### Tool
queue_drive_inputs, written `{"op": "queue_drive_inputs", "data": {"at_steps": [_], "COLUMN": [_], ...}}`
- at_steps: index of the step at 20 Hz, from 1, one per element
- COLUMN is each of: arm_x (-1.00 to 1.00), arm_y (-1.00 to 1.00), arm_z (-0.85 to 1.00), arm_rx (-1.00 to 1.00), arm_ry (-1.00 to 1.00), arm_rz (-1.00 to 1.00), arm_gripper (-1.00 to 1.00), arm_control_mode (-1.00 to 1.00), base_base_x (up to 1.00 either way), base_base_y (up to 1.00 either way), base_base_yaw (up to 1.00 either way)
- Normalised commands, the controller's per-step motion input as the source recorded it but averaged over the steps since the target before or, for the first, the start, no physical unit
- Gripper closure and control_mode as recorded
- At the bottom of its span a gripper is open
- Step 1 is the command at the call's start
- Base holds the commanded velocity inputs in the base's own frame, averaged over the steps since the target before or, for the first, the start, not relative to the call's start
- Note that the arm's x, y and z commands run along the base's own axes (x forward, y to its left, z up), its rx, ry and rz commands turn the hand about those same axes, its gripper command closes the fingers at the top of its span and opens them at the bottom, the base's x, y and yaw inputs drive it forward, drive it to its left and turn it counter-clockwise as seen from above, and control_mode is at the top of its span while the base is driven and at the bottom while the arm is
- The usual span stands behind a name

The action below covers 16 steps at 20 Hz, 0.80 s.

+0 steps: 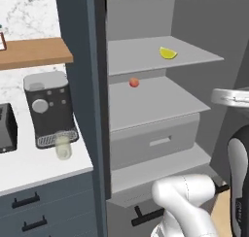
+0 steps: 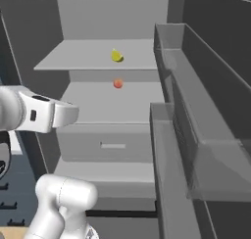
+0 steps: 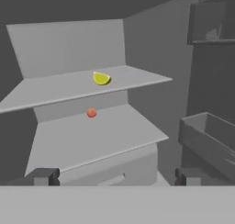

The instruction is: Grab a lemon wedge from the fridge and one ice cube from the ice bowl, and put them in the glass of lemonade.

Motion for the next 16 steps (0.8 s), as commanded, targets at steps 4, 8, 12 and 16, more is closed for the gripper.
{"op": "queue_drive_inputs", "data": {"at_steps": [4, 8, 12, 16], "arm_x": [0.03, 0.00, 0.16, 0.73], "arm_y": [0.00, -0.02, -0.08, -0.51], "arm_z": [0.10, 0.65, 0.74, 0.06], "arm_rx": [0.00, -0.01, -0.03, 0.04], "arm_ry": [0.00, -0.04, 0.05, 0.12], "arm_rz": [0.02, 0.09, 0.13, 0.27], "arm_gripper": [-1.00, -1.00, -1.00, -1.00], "arm_control_mode": [-1.00, -1.00, -1.00, -1.00], "base_base_x": [0.25, 0.00, 0.00, 0.00], "base_base_y": [0.00, 0.00, 0.00, 0.00], "base_base_yaw": [0.08, 0.00, 0.00, 0.00]}}
